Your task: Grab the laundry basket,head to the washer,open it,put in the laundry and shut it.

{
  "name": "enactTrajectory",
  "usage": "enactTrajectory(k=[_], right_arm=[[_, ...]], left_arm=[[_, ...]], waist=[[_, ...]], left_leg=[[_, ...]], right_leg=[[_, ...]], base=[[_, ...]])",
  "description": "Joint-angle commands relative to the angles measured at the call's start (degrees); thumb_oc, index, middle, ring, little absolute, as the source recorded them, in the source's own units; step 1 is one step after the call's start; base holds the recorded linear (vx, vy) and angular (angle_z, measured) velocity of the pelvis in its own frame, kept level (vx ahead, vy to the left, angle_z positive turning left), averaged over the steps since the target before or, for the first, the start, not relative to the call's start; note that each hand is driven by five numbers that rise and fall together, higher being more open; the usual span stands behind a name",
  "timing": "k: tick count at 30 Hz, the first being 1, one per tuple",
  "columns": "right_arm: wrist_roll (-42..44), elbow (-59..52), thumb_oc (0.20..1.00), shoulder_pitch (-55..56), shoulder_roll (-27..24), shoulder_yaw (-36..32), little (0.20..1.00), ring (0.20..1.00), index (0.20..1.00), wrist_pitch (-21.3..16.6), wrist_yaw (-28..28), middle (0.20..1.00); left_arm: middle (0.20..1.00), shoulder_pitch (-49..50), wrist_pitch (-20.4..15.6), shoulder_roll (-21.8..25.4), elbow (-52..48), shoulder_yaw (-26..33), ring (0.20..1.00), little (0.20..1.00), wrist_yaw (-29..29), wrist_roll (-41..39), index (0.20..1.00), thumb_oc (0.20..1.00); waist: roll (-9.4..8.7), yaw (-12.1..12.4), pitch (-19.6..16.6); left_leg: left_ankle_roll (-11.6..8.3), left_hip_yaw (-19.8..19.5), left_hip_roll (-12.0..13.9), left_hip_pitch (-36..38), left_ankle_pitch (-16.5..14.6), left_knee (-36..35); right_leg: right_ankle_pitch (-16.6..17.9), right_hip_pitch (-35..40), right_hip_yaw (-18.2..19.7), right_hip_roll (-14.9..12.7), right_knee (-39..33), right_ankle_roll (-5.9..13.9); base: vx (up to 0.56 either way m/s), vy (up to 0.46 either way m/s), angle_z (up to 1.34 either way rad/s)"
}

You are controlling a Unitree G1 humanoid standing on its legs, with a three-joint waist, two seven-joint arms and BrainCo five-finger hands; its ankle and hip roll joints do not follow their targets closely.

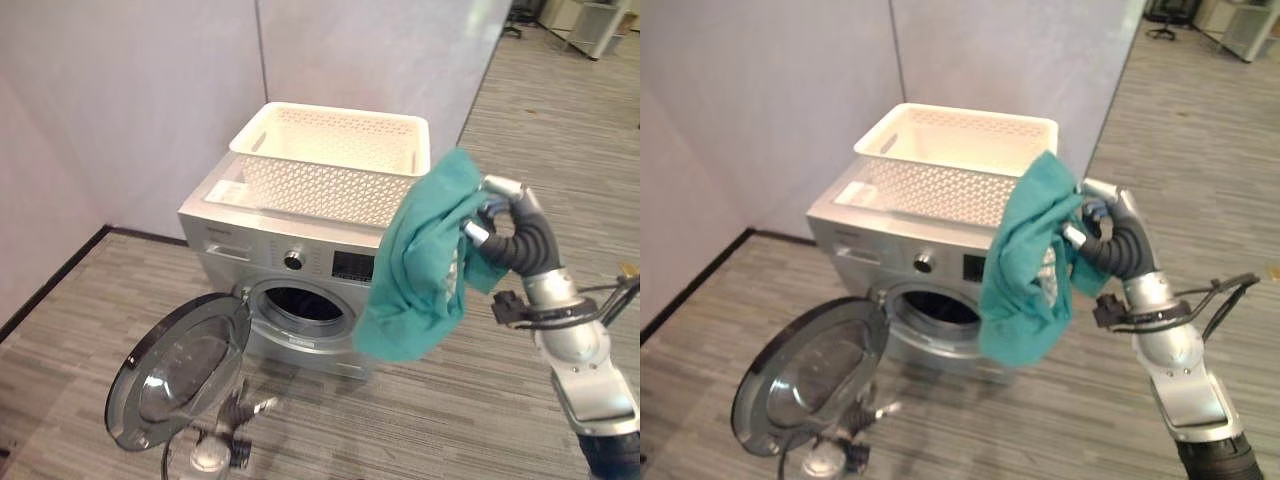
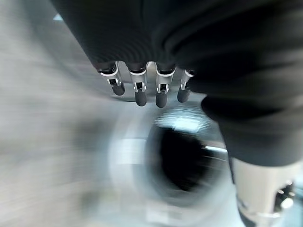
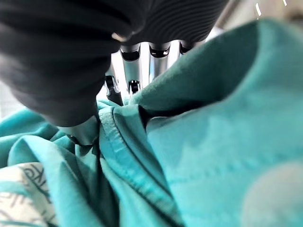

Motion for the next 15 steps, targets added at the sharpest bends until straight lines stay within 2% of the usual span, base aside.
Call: enactTrajectory(k=[1,4,5,6,9,10,15], right_arm=[[5.62,-5.31,0.200,-3.47,1.99,-0.84,0.200,0.200,0.200,-3.32,3.45,0.200],[6.34,-5.64,0.200,-3.64,1.65,0.39,0.200,0.200,0.200,-2.72,4.54,0.200],[7.53,-6.21,0.200,-4.02,1.12,1.37,0.200,0.200,0.200,-1.91,5.68,0.200],[7.55,-6.22,0.200,-4.07,1.13,1.34,0.200,0.200,0.200,-1.89,5.69,0.200],[8.64,-6.47,0.200,-5.47,0.45,3.26,0.200,0.200,0.200,-0.97,6.33,0.200],[9.32,-6.52,0.200,-6.61,0.23,4.48,0.200,0.200,0.200,-0.46,6.33,0.200],[9.64,-5.91,0.200,-9.28,0.48,6.70,0.200,0.200,0.200,1.04,5.42,0.200]], left_arm=[[1.000,-5.12,-4.98,6.50,-8.10,2.60,1.000,1.000,-2.64,-0.18,1.000,1.000],[1.000,-6.64,-4.63,7.09,-12.48,2.12,1.000,1.000,-4.29,-3.29,1.000,1.000],[1.000,-8.20,-3.22,7.13,-16.70,0.68,1.000,1.000,-7.38,-9.30,1.000,1.000],[1.000,-8.21,-3.11,7.18,-16.83,0.75,1.000,1.000,-7.45,-9.40,1.000,1.000],[1.000,-10.96,-0.82,7.28,-19.99,-2.15,1.000,1.000,-10.11,-18.64,1.000,1.000],[1.000,-13.06,0.72,7.46,-20.52,-4.73,1.000,1.000,-11.03,-22.23,1.000,1.000],[1.000,-18.69,3.37,6.28,-18.51,-10.31,1.000,1.000,-10.61,-24.27,1.000,1.000]], waist=[[-4.01,0.53,-1.32],[-4.02,0.45,-1.36],[-3.83,0.31,-1.38],[-3.81,0.28,-1.38],[-3.41,-0.09,-1.54],[-3.15,-0.48,-1.56],[-2.54,-1.23,-1.24]], left_leg=[[4.04,1.00,-7.01,-3.60,-1.81,0.50],[3.86,0.62,-6.92,-3.87,-1.20,0.38],[3.71,0.31,-6.92,-3.58,-1.27,0.33],[3.74,0.30,-6.89,-3.76,-1.01,0.31],[3.56,-0.03,-6.79,-3.87,-0.71,0.41],[3.56,-0.19,-6.77,-3.69,-0.63,0.37],[3.58,-0.31,-6.63,-2.91,-0.42,-0.11]], right_leg=[[-2.29,6.74,0.69,-3.47,-4.21,4.58],[-2.09,6.80,0.20,-3.22,-4.37,4.20],[-2.46,7.30,-0.20,-3.17,-4.30,4.00],[-2.23,7.16,-0.24,-3.13,-4.37,3.95],[-2.33,7.13,-0.77,-2.90,-4.25,3.52],[-2.40,7.16,-0.79,-2.74,-4.11,3.27],[-2.64,7.18,-0.80,-2.49,-3.68,3.04]], base=[[-0.01,-0.052,0.11],[0.01,-0.040,0.09],[0.01,-0.031,0.09],[0.02,-0.026,0.10],[0.02,-0.025,0.17],[0.04,-0.027,0.28],[0.02,-0.012,0.10]])
